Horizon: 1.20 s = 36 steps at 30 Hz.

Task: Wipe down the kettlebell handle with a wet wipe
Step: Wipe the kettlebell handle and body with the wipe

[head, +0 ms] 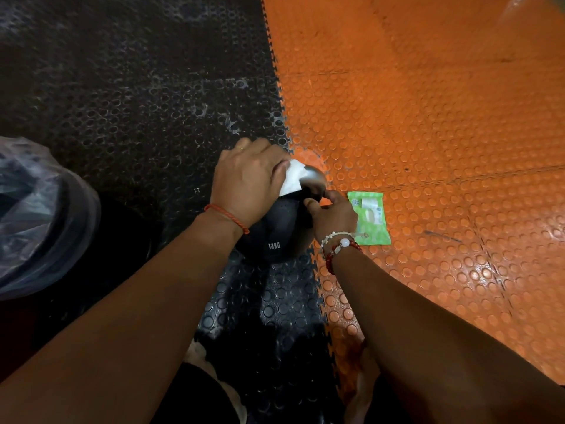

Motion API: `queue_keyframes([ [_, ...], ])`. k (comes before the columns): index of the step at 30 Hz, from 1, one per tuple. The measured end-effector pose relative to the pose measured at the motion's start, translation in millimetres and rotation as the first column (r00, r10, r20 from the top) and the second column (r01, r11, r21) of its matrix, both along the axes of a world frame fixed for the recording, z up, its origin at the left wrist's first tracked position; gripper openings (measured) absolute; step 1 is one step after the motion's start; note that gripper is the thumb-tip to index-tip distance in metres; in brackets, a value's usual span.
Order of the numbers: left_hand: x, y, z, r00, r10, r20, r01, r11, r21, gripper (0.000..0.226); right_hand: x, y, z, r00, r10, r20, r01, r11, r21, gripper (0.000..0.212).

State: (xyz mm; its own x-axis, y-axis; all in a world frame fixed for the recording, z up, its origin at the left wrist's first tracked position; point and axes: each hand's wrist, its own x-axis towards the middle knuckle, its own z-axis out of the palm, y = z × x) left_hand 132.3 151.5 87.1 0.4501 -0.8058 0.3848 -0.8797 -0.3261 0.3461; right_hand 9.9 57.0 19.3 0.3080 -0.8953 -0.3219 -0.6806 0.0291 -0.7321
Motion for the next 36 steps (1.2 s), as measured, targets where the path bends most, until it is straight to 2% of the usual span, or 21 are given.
queue_keyframes([
  [2,-1,3,-1,0.999,0.054,-0.002,-0.054,0.998,-0.014,0.018,0,0,0,1.000,-0.002,0.002,0.002,1.000,-0.004,0.038],
  [7,-10,-1,1,0.999,-0.035,0.033,0.034,0.999,0.030,0.016,-1,0,-1,1.000,-0.005,0.003,0.005,1.000,0.000,0.037],
  [11,1,-2,2,0.997,0.071,-0.026,-0.070,0.997,0.035,0.028,-1,-1,-1,1.000,0.000,0.015,0.000,1.000,0.008,0.038],
  [16,-10,0,-1,1.000,-0.010,0.030,0.008,0.999,0.044,0.018,-2,0,-2,1.000,-0.013,0.008,0.013,1.000,0.007,0.040],
  [20,7,0,0,0.996,0.086,-0.031,-0.086,0.996,0.017,0.028,-1,0,-1,1.000,-0.011,0.018,0.011,1.000,-0.002,0.039],
  [24,-1,1,0,0.998,-0.062,-0.002,0.062,0.998,0.021,0.013,-1,1,-1,1.000,-0.022,0.022,0.022,1.000,0.009,0.040],
  [29,18,-9,8,0.988,-0.006,-0.153,0.019,0.996,0.084,0.019,-2,0,0,0.999,-0.015,0.033,0.014,1.000,0.019,0.039],
  [33,13,-8,12,0.980,-0.159,-0.124,0.172,0.979,0.106,0.012,-1,2,0,0.999,-0.025,0.030,0.025,1.000,0.018,0.040],
  [36,23,-9,12,0.968,-0.112,-0.225,0.138,0.985,0.105,0.017,-2,2,0,0.999,-0.015,0.036,0.015,1.000,0.008,0.037],
])
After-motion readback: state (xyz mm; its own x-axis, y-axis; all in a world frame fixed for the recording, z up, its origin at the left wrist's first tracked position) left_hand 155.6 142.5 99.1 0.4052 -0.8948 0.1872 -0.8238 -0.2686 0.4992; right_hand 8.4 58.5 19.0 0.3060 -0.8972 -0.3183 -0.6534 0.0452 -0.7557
